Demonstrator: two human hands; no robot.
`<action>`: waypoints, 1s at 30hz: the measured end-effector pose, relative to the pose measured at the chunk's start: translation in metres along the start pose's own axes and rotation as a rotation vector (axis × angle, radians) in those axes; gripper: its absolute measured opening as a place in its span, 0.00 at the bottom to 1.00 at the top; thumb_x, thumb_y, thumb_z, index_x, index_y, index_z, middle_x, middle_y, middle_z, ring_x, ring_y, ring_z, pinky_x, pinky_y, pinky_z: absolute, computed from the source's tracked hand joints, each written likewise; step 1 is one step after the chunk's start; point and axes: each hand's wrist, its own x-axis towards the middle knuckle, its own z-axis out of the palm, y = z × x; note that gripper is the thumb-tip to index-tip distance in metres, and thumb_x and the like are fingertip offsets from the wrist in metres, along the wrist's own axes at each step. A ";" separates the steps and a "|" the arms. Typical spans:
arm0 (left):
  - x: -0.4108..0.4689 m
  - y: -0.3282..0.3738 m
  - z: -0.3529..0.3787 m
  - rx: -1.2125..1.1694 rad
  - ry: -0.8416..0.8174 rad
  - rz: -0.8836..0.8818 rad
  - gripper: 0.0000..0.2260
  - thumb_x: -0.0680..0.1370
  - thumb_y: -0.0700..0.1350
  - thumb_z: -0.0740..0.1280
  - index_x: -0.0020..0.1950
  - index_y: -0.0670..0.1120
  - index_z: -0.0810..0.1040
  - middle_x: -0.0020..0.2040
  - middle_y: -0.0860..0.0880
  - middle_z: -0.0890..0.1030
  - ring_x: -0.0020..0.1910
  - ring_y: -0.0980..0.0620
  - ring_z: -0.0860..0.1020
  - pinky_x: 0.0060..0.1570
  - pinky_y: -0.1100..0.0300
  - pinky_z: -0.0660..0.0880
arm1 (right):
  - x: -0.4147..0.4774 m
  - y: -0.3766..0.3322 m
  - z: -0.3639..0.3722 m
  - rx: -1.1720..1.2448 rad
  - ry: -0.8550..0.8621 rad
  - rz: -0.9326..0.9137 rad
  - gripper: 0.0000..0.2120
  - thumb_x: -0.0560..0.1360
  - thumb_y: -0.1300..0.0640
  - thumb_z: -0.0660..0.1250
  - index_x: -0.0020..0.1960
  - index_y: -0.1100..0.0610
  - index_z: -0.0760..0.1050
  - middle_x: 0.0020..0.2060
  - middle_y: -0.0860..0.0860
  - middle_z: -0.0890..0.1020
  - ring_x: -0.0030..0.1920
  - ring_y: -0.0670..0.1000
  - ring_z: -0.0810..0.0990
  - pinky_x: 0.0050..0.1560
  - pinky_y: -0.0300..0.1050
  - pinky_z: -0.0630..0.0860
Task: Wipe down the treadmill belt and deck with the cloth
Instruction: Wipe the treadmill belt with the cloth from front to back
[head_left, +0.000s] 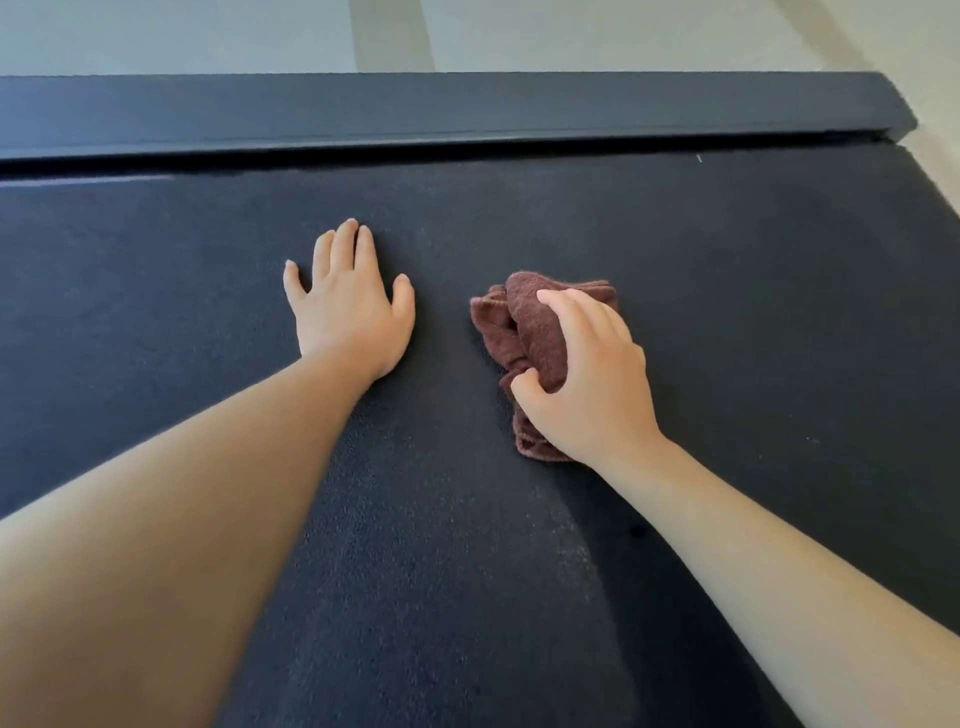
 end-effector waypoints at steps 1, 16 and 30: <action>0.000 -0.001 0.000 0.000 -0.003 0.000 0.27 0.79 0.54 0.51 0.75 0.43 0.55 0.77 0.48 0.55 0.75 0.50 0.50 0.71 0.41 0.44 | -0.011 0.000 -0.001 -0.004 0.003 0.013 0.30 0.70 0.49 0.67 0.70 0.50 0.65 0.69 0.47 0.68 0.70 0.50 0.63 0.66 0.56 0.64; -0.086 0.083 0.018 0.064 -0.078 0.080 0.29 0.79 0.59 0.50 0.76 0.48 0.53 0.78 0.48 0.50 0.76 0.45 0.46 0.69 0.36 0.43 | -0.010 0.045 -0.023 -0.033 -0.003 -0.033 0.29 0.72 0.47 0.65 0.71 0.52 0.65 0.70 0.49 0.68 0.70 0.52 0.63 0.67 0.55 0.64; -0.055 0.098 0.017 0.056 -0.084 -0.002 0.26 0.79 0.58 0.49 0.77 0.54 0.51 0.78 0.51 0.49 0.76 0.51 0.45 0.70 0.37 0.41 | -0.007 0.081 -0.032 -0.006 0.015 -0.069 0.29 0.71 0.46 0.66 0.70 0.50 0.65 0.71 0.48 0.67 0.71 0.50 0.62 0.68 0.56 0.63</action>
